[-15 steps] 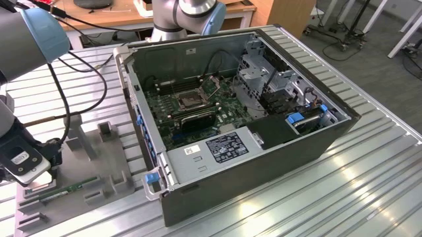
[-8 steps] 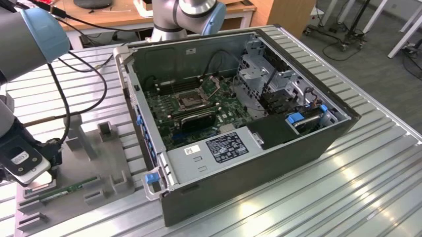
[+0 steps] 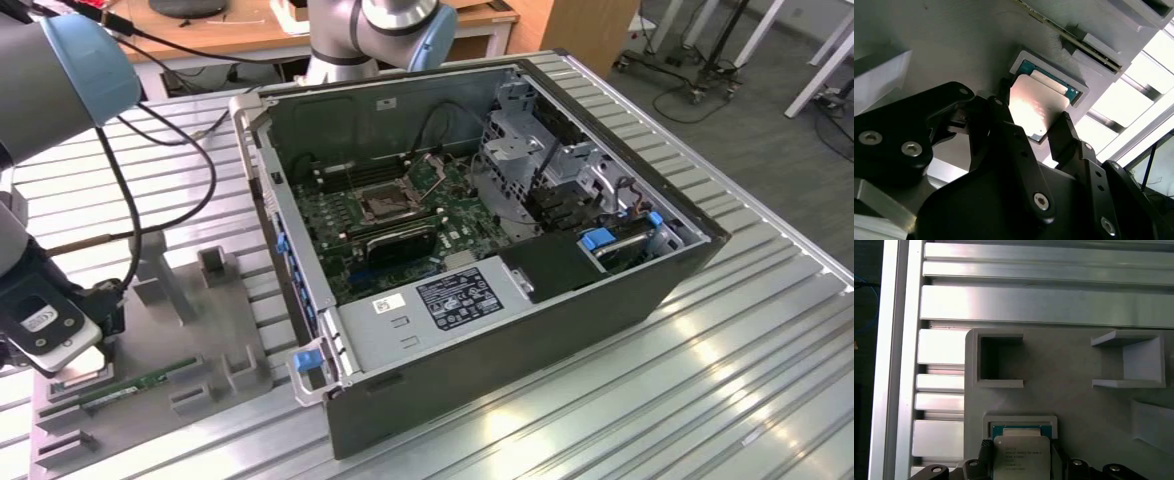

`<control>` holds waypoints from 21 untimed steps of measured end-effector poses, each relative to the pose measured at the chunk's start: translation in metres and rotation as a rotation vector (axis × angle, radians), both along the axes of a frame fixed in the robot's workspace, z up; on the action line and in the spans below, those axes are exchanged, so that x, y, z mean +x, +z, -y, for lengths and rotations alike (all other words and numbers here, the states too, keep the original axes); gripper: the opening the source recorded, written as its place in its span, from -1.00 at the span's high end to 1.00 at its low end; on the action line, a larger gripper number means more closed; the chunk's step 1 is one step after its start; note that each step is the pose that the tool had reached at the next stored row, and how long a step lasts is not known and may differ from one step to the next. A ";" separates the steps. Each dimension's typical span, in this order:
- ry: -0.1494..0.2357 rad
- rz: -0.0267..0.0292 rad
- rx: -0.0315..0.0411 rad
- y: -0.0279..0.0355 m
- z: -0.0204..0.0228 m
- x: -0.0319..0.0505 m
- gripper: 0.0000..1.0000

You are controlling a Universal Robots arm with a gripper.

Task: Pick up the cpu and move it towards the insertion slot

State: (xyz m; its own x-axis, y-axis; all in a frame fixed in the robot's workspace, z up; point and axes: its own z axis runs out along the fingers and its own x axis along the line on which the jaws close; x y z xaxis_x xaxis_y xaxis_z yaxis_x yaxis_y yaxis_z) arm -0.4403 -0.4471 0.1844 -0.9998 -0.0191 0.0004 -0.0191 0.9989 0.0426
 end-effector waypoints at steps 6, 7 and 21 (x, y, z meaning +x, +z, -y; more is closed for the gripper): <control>0.000 0.0002 0.0001 0.0056 0.0000 0.0000 -0.09; 0.000 0.0001 0.0001 0.0066 0.0000 0.0000 -0.09; 0.000 0.0001 0.0001 0.0201 0.0000 0.0001 -0.09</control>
State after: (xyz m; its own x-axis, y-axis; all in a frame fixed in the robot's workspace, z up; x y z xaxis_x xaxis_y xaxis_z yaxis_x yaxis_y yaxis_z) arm -0.4402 -0.4471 0.2045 -0.9998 -0.0191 0.0003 -0.0191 0.9989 0.0427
